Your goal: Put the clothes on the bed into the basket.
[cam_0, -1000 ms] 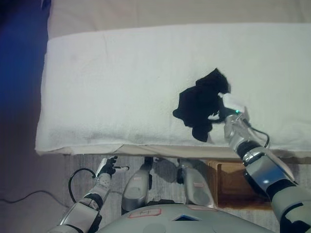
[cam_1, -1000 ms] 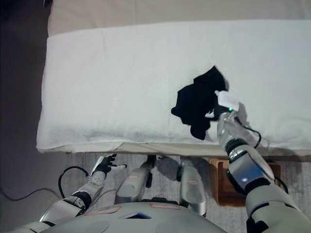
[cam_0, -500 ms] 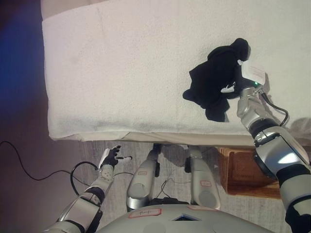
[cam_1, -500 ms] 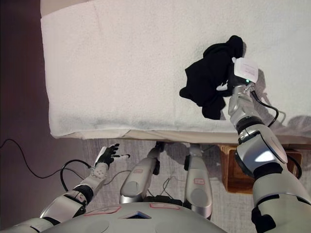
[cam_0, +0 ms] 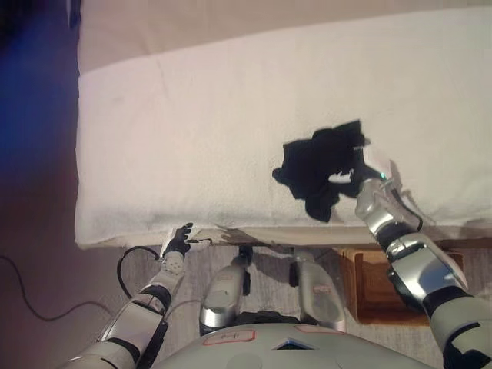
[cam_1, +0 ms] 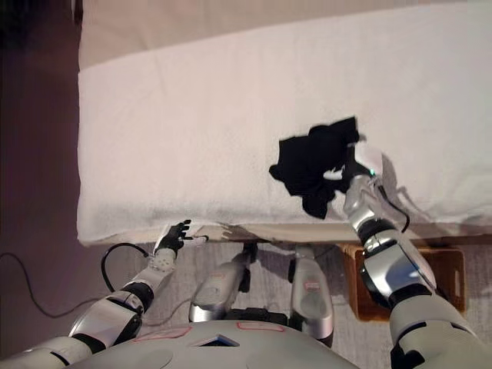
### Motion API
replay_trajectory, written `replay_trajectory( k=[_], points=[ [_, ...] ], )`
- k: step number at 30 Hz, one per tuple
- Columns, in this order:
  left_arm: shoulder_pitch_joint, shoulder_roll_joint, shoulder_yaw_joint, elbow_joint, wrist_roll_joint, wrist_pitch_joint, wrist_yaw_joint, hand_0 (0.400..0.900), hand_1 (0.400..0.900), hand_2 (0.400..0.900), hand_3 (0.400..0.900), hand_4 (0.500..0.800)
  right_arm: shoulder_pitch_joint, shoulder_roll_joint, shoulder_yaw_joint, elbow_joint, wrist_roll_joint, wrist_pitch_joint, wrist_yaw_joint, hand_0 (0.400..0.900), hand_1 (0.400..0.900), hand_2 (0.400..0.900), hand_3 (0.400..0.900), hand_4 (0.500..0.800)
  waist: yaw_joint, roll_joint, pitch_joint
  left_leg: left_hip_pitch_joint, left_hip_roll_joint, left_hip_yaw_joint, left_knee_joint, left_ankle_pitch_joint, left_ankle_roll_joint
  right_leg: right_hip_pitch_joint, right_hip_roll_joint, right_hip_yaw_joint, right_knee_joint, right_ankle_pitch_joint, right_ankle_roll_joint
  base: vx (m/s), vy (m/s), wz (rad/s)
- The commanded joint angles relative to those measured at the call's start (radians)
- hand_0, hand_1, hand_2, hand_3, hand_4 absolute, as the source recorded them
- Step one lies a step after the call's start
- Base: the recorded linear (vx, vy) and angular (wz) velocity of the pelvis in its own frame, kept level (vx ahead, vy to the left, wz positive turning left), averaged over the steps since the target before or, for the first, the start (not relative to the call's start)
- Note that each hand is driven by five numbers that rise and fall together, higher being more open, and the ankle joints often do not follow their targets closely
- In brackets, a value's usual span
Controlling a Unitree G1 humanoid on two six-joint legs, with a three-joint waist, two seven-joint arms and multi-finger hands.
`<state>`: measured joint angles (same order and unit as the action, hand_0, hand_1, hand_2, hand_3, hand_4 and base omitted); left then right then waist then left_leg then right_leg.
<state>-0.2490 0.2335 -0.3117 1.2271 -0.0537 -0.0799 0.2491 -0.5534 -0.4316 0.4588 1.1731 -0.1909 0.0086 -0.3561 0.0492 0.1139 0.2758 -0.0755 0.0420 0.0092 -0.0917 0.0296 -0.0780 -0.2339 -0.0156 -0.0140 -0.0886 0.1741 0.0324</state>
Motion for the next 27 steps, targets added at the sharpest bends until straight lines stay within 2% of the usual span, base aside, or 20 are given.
replay_trajectory(
  k=[1, 4, 5, 7, 8, 9, 10, 11, 12, 13, 14, 16, 18, 19, 20, 21, 23, 24, 25, 27],
  points=[
    [0.024, 0.042, -0.012, 0.133, 0.034, 0.011, 0.01, 0.9, 0.9, 0.9, 0.9, 0.8, 0.079, -0.057, -0.053, 0.057, 0.055, -0.004, -0.017, 0.4, 0.4, 0.4, 0.4, 0.5, -0.07, -0.043, -0.136, 0.063, -0.043, 0.081, 0.004, -0.079, 0.034, 0.065, 0.004, 0.091, 0.001, -0.085, 0.035, -0.02, 0.02, -0.59],
    [0.017, 0.057, -0.008, 0.125, 0.055, 0.018, 0.003, 0.9, 0.9, 0.9, 0.9, 0.8, 0.127, -0.095, -0.103, 0.047, 0.063, -0.005, -0.008, 0.4, 0.4, 0.4, 0.4, 0.5, -0.113, -0.045, -0.155, 0.145, -0.032, 0.123, 0.004, -0.097, 0.034, 0.096, 0.026, 0.121, 0.074, -0.131, 0.027, -0.03, -0.038, -0.39],
    [0.013, 0.065, -0.005, 0.12, 0.061, 0.02, 0.002, 0.9, 0.9, 0.9, 0.9, 0.8, 0.147, -0.111, -0.125, 0.045, 0.071, -0.005, -0.001, 0.4, 0.4, 0.4, 0.4, 0.5, -0.131, -0.05, -0.159, 0.149, -0.028, 0.135, 0.074, -0.101, 0.028, 0.111, 0.034, 0.139, 0.088, -0.141, 0.022, -0.02, -0.09, -0.44],
    [0.02, 0.076, 0.003, 0.105, 0.071, 0.022, -0.004, 0.9, 0.9, 0.9, 0.9, 0.8, 0.173, -0.128, -0.145, 0.027, 0.071, -0.001, 0.005, 0.4, 0.4, 0.4, 0.4, 0.5, -0.146, -0.071, -0.162, 0.089, -0.019, 0.152, 0.347, -0.061, 0.004, 0.153, 0.04, 0.156, 0.089, -0.142, 0.007, -0.05, -0.124, -0.59],
    [0.024, 0.085, 0.004, 0.089, 0.07, 0.023, -0.005, 0.9, 0.9, 0.9, 0.9, 0.8, 0.185, -0.143, -0.158, 0.013, 0.076, -0.004, 0.003, 0.4, 0.4, 0.4, 0.4, 0.5, -0.142, -0.092, -0.146, 0.018, -0.03, 0.123, 0.512, -0.03, -0.006, 0.167, 0.041, 0.166, 0.103, -0.138, -0.002, -0.17, -0.127, -1.47],
    [0.032, 0.093, 0.006, 0.076, 0.069, 0.018, -0.001, 0.9, 0.9, 0.9, 0.9, 0.8, 0.184, -0.156, -0.17, 0.0, 0.087, -0.004, -0.001, 0.4, 0.4, 0.4, 0.4, 0.5, -0.124, -0.121, -0.121, -0.062, -0.076, 0.063, 0.644, -0.012, 0.0, 0.183, 0.054, 0.218, 0.125, -0.137, -0.01, -0.15, -0.081, -1.28],
    [0.032, 0.093, 0.006, 0.076, 0.069, 0.018, -0.001, 0.9, 0.9, 0.9, 0.9, 0.8, 0.184, -0.156, -0.17, 0.0, 0.087, -0.004, -0.001, 0.4, 0.4, 0.4, 0.4, 0.5, -0.123, -0.122, -0.124, -0.066, -0.077, 0.064, 0.643, -0.01, 0.0, 0.179, 0.053, 0.22, 0.126, -0.136, -0.01, -0.12, -0.019, -1.47],
    [0.041, 0.096, 0.012, 0.076, 0.065, 0.016, 0.001, 0.9, 0.9, 0.9, 0.9, 0.8, 0.19, -0.168, -0.179, -0.001, 0.091, -0.004, -0.001, 0.4, 0.4, 0.4, 0.4, 0.5, -0.114, -0.131, -0.126, -0.087, -0.082, 0.057, 0.605, -0.021, 0.012, 0.186, 0.052, 0.249, 0.128, -0.133, -0.003, 0.11, 0.059, -1.73],
    [0.059, 0.097, 0.021, 0.072, 0.06, 0.01, 0.008, 0.9, 0.9, 0.9, 0.9, 0.8, 0.187, -0.182, -0.175, -0.003, 0.09, -0.008, 0.006, 0.4, 0.4, 0.4, 0.4, 0.5, -0.09, -0.132, -0.141, -0.052, -0.111, -0.02, 0.41, -0.057, 0.043, 0.214, 0.067, 0.327, 0.133, -0.131, 0.022, 0.11, 0.058, -1.74],
    [0.059, 0.097, 0.021, 0.072, 0.06, 0.01, 0.008, 0.9, 0.9, 0.9, 0.9, 0.8, 0.187, -0.182, -0.175, -0.003, 0.09, -0.007, 0.006, 0.4, 0.4, 0.4, 0.4, 0.5, -0.089, -0.133, -0.142, -0.05, -0.112, -0.019, 0.405, -0.054, 0.043, 0.212, 0.065, 0.329, 0.132, -0.129, 0.022, 0.26, 0.144, -2.16],
    [0.063, 0.1, 0.027, 0.07, 0.049, 0.006, 0.013, 0.9, 0.9, 0.9, 0.9, 0.8, 0.168, -0.205, -0.161, -0.007, 0.075, -0.003, 0.016, 0.4, 0.4, 0.4, 0.4, 0.5, -0.081, -0.113, -0.159, -0.024, -0.105, -0.068, 0.229, -0.028, 0.052, 0.244, 0.081, 0.393, 0.128, -0.14, 0.036, 0.17, 0.119, -1.24],
    [0.058, 0.102, 0.029, 0.073, 0.048, 0.005, 0.008, 0.9, 0.9, 0.9, 0.9, 0.8, 0.158, -0.211, -0.152, -0.004, 0.068, -0.001, 0.032, 0.4, 0.4, 0.4, 0.4, 0.5, -0.08, -0.105, -0.168, 0.016, -0.095, -0.043, 0.185, -0.031, 0.055, 0.248, 0.086, 0.406, 0.122, -0.141, 0.038, 0.13, 0.133, -1.11],
    [0.053, 0.085, 0.025, 0.073, 0.043, 0.003, 0.012, 0.9, 0.9, 0.9, 0.9, 0.8, 0.098, -0.22, -0.117, -0.002, 0.032, 0.011, 0.041, 0.4, 0.4, 0.4, 0.4, 0.5, -0.085, -0.079, -0.171, 0.088, -0.084, 0.04, 0.114, -0.054, 0.078, 0.233, 0.079, 0.437, 0.112, -0.115, 0.077, 0.0, 0.183, -1.58],
    [0.054, 0.085, 0.03, 0.071, 0.035, 0.0, 0.016, 0.9, 0.9, 0.9, 0.9, 0.8, 0.062, -0.208, -0.102, 0.006, 0.022, 0.013, 0.037, 0.4, 0.4, 0.4, 0.4, 0.5, -0.066, -0.075, -0.164, 0.094, -0.075, 0.083, 0.104, -0.058, 0.081, 0.204, 0.061, 0.401, 0.116, -0.1, 0.094, -0.1, 0.06, -1.95],
    [0.051, 0.09, 0.034, 0.07, 0.021, -0.004, 0.022, 0.9, 0.9, 0.9, 0.9, 0.8, 0.021, -0.189, -0.08, 0.024, 0.013, 0.013, 0.035, 0.4, 0.4, 0.4, 0.4, 0.5, -0.033, -0.069, -0.151, 0.103, -0.056, 0.131, 0.09, -0.057, 0.083, 0.163, 0.023, 0.289, 0.131, -0.095, 0.1, -0.13, 0.002, -1.71],
    [0.052, 0.1, 0.037, 0.068, 0.015, -0.007, 0.023, 0.9, 0.9, 0.9, 0.9, 0.8, -0.008, -0.169, -0.063, 0.037, 0.011, 0.008, 0.033, 0.4, 0.4, 0.4, 0.4, 0.5, -0.009, -0.06, -0.141, 0.108, -0.037, 0.155, 0.074, -0.05, 0.081, 0.135, -0.021, 0.14, 0.153, -0.114, 0.08, -0.15, -0.013, -1.06],
    [0.05, 0.121, 0.043, 0.073, 0.002, -0.005, 0.013, 0.9, 0.9, 0.9, 0.9, 0.8, -0.059, -0.144, -0.027, 0.079, -0.004, 0.009, 0.047, 0.4, 0.4, 0.4, 0.4, 0.5, 0.007, -0.05, -0.133, 0.108, -0.018, 0.17, 0.057, -0.033, 0.074, 0.127, -0.077, -0.036, 0.22, -0.16, 0.068, -0.12, -0.02, -0.42],
    [0.051, 0.134, 0.048, 0.078, -0.001, -0.002, 0.012, 0.9, 0.9, 0.9, 0.9, 0.8, -0.078, -0.137, -0.014, 0.094, -0.01, 0.01, 0.05, 0.4, 0.4, 0.4, 0.4, 0.5, 0.014, -0.048, -0.136, 0.109, -0.011, 0.175, 0.052, -0.026, 0.072, 0.134, -0.086, -0.056, 0.248, -0.174, 0.066, -0.05, -0.052, -0.25],
    [0.045, 0.148, 0.056, 0.085, -0.007, -0.001, 0.009, 0.9, 0.9, 0.9, 0.9, 0.8, -0.105, -0.131, 0.002, 0.102, -0.012, 0.011, 0.054, 0.4, 0.4, 0.4, 0.4, 0.5, 0.015, -0.049, -0.134, 0.114, -0.007, 0.172, 0.046, -0.02, 0.069, 0.13, -0.086, -0.046, 0.279, -0.18, 0.065, 0.01, -0.074, -0.12],
    [0.03, 0.162, 0.073, 0.104, -0.01, 0.003, 0.011, 0.9, 0.9, 0.9, 0.9, 0.8, -0.103, -0.112, 0.007, 0.113, -0.013, 0.014, 0.053, 0.4, 0.4, 0.4, 0.4, 0.5, 0.03, -0.071, -0.148, 0.118, -0.021, 0.17, 0.032, -0.018, 0.06, 0.198, -0.096, -0.066, 0.163, -0.17, 0.063, 0.03, -0.134, 0.02]
  ],
)
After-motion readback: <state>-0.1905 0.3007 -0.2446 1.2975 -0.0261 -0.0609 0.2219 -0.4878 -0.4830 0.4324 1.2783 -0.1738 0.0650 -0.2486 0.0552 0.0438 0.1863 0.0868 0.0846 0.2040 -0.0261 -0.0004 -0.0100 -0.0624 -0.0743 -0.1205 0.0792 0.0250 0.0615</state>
